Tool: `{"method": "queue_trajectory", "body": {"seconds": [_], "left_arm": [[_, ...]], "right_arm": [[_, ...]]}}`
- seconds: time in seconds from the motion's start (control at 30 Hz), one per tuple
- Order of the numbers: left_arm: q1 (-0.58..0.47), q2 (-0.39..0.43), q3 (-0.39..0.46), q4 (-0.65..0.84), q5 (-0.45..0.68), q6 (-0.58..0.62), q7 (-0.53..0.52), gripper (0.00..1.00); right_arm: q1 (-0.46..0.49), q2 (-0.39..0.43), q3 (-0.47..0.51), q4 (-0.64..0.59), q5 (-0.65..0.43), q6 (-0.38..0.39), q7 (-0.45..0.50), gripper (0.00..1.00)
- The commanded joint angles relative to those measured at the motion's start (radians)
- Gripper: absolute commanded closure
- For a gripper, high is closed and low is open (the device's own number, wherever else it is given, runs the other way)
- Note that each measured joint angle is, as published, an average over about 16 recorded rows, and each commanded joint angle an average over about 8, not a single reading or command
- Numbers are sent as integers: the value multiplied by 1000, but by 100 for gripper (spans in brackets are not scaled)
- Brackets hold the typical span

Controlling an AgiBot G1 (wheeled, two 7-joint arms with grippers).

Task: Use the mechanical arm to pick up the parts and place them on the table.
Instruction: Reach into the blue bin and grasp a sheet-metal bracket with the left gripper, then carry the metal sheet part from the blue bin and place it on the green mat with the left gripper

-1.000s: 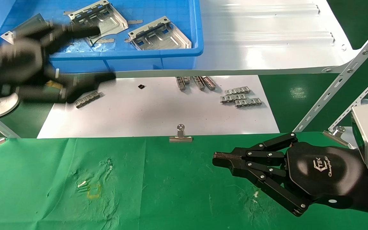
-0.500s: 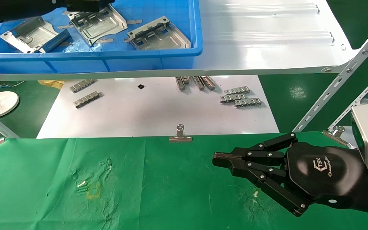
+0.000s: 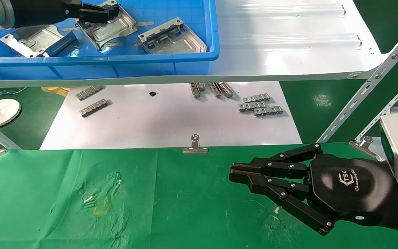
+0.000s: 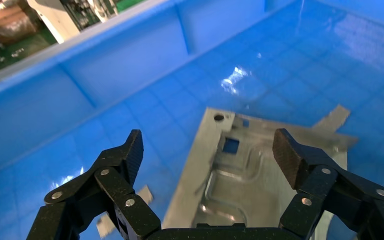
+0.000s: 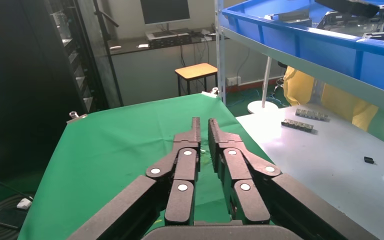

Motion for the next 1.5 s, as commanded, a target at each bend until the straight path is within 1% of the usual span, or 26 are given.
{"method": "queue_trajectory", "body": {"seconds": [0.03, 0.37, 0.7, 0.87, 1.13, 1.23, 1.3, 1.37, 1.5], "left_arm": [[-9, 3, 7, 18, 10, 4, -3, 100], [-21, 5, 17, 50, 24, 31, -7, 100], [-30, -10, 21, 59, 29, 99, -6, 100], [-32, -16, 18, 61, 26, 112, -3, 100], [-30, -25, -35, 42, -51, 67, 25, 100], [-33, -31, -57, 30, -82, 68, 45, 100], [-35, -38, -67, 22, -98, 92, 58, 100], [-35, -50, -76, 12, -112, 143, 73, 100], [-30, -83, -92, -13, -140, 309, 112, 100]], "right_arm": [[0, 0, 0, 0, 0, 0, 0, 0], [0, 0, 0, 0, 0, 0, 0, 0], [0, 0, 0, 0, 0, 0, 0, 0], [0, 0, 0, 0, 0, 0, 0, 0], [0, 0, 0, 0, 0, 0, 0, 0], [0, 0, 0, 0, 0, 0, 0, 0], [0, 0, 0, 0, 0, 0, 0, 0], [0, 0, 0, 0, 0, 0, 0, 0], [0, 0, 0, 0, 0, 0, 0, 0]]}}
